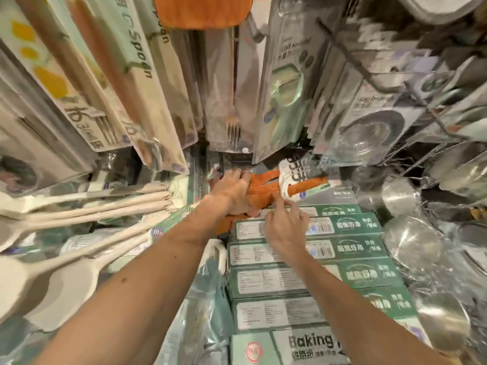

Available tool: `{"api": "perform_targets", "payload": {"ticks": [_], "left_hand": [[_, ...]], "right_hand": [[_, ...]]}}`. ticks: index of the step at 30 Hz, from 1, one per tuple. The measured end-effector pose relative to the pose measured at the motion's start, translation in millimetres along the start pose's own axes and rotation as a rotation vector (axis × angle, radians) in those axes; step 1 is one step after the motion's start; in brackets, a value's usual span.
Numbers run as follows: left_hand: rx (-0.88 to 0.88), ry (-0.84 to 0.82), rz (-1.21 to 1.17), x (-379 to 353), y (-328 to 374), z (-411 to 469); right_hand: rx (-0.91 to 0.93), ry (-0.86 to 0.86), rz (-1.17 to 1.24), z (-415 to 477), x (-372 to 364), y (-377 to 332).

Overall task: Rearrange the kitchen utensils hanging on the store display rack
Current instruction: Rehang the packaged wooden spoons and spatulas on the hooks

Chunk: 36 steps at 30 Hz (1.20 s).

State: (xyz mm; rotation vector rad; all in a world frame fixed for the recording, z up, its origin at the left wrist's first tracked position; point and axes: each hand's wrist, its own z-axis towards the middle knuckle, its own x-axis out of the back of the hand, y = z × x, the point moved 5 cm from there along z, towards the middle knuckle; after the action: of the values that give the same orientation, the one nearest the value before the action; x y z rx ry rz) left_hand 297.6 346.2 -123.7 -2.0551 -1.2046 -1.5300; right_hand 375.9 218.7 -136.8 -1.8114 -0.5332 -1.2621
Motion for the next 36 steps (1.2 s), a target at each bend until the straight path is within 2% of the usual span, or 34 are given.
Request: {"api": "perform_targets", "payload": {"ticks": [6,11,14,18,20,23,27,29,32,36], "left_hand": [[-0.076,0.148,0.242,-4,14,-4],[-0.116,0.220,0.272,-3,28,-16],[-0.144,0.294,0.390,6,41,-24],[-0.185,0.370,0.475,23,54,-44],[-0.173,0.370,0.438,36,58,-59],[-0.139,0.341,0.387,49,61,-86],[-0.101,0.297,0.288,50,62,-119],[-0.084,0.259,0.243,52,64,-135],[-0.070,0.208,0.159,65,69,-166],[0.033,0.069,-0.012,60,69,-214]], "right_hand": [[-0.015,0.003,0.068,6,-4,3],[0.001,0.049,0.064,4,-4,3],[-0.002,0.088,0.116,4,-3,2],[-0.062,0.009,0.212,3,0,0],[-0.136,-0.070,0.410,1,9,2],[-0.260,-0.126,0.912,-14,35,2],[-0.415,-0.256,1.393,-52,47,-8],[-0.508,-0.294,1.481,-71,49,-12],[-0.545,-0.357,1.572,-95,55,-17],[-0.618,-0.448,1.634,-137,58,-19]]}}
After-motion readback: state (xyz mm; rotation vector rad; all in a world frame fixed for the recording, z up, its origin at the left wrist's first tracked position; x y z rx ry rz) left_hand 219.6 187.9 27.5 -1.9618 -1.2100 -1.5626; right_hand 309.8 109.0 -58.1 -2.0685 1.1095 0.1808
